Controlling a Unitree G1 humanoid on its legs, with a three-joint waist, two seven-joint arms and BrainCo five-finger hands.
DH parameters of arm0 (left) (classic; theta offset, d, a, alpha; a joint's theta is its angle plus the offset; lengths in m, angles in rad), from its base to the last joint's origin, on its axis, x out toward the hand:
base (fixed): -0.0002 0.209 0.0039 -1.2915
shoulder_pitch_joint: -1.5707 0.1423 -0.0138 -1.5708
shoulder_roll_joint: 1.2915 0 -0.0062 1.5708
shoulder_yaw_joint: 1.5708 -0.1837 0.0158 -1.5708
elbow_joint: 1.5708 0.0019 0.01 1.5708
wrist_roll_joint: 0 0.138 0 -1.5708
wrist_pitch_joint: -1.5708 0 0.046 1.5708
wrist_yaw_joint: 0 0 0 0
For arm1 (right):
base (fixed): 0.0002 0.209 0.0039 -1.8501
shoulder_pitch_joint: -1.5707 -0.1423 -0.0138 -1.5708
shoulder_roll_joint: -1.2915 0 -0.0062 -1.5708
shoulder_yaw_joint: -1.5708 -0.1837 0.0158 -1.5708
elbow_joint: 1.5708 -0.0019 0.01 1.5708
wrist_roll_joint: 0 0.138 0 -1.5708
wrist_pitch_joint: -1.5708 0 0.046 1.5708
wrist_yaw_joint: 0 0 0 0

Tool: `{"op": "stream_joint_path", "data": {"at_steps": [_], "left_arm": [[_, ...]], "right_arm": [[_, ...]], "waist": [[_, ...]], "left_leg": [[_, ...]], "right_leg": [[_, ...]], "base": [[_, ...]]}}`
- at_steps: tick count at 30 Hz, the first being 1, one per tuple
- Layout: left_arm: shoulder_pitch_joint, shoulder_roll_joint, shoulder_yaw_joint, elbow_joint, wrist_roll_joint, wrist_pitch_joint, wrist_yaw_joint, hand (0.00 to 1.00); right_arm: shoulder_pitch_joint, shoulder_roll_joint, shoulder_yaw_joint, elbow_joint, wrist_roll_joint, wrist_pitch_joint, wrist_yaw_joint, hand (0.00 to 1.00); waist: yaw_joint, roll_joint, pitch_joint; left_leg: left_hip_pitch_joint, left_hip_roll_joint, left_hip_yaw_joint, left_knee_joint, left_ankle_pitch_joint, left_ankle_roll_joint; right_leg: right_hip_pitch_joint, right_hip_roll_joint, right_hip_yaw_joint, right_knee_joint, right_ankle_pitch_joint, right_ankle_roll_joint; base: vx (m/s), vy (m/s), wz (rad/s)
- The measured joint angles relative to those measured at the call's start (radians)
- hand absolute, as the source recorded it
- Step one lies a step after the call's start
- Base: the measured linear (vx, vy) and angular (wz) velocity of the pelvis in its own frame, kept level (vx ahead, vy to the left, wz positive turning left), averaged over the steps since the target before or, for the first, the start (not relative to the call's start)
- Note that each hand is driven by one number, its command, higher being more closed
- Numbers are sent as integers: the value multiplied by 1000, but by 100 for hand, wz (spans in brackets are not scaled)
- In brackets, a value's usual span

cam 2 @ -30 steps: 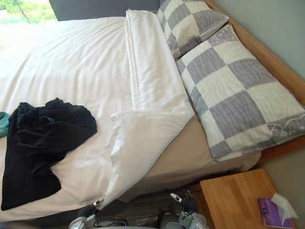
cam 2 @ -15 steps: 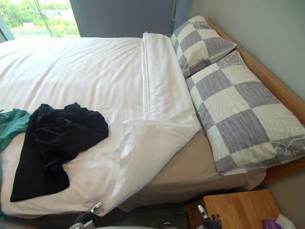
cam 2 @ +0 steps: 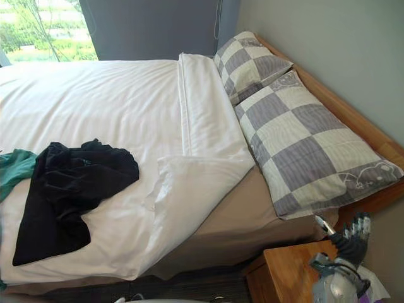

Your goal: Tidy the bed and pick cloth on bed and put in laundry

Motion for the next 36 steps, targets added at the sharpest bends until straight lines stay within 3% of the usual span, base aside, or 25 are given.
{"op": "stream_joint_path", "data": {"at_steps": [5,13,21,27,33,36], "left_arm": [[-2,16,-46,-2,1,1,9,0],[-7,39,-49,-11,1,10,16,0],[-51,64,-59,-56,1,66,16,0],[-138,107,-85,-154,0,140,14,0],[-249,170,-61,-207,-1,166,11,0],[-288,170,-42,-208,-1,176,16,0]], "right_arm": [[-117,-97,148,-63,-71,90,55,0],[-274,-138,321,-38,-139,194,67,0],[-437,-139,399,85,-200,245,25,0],[-605,-153,456,140,-266,276,-13,0],[-759,-178,502,150,-267,275,-36,0],[-789,-178,530,160,-294,275,-35,0]], "waist": [[-2,1,1],[14,-23,59],[47,-46,123],[86,-74,191],[117,-126,283],[134,-127,314]], "left_leg": [[-6,-5,-29,5,3,4],[6,-11,-81,0,17,11],[-72,-25,-153,-2,54,29],[-172,-24,-189,5,87,52],[-244,2,-192,26,90,54],[-284,7,-192,74,67,61]], "right_leg": [[3,2,1,-1,1,-2],[33,-4,-3,-2,1,-2],[-10,-24,-45,-7,14,11],[-74,-20,-35,-40,87,14],[-133,2,17,-54,172,14],[-150,0,17,-54,194,23]], "base": [[72,-7,13],[-32,-10,18],[-87,-1,25],[-24,53,23],[-17,83,7],[23,84,2]]}}
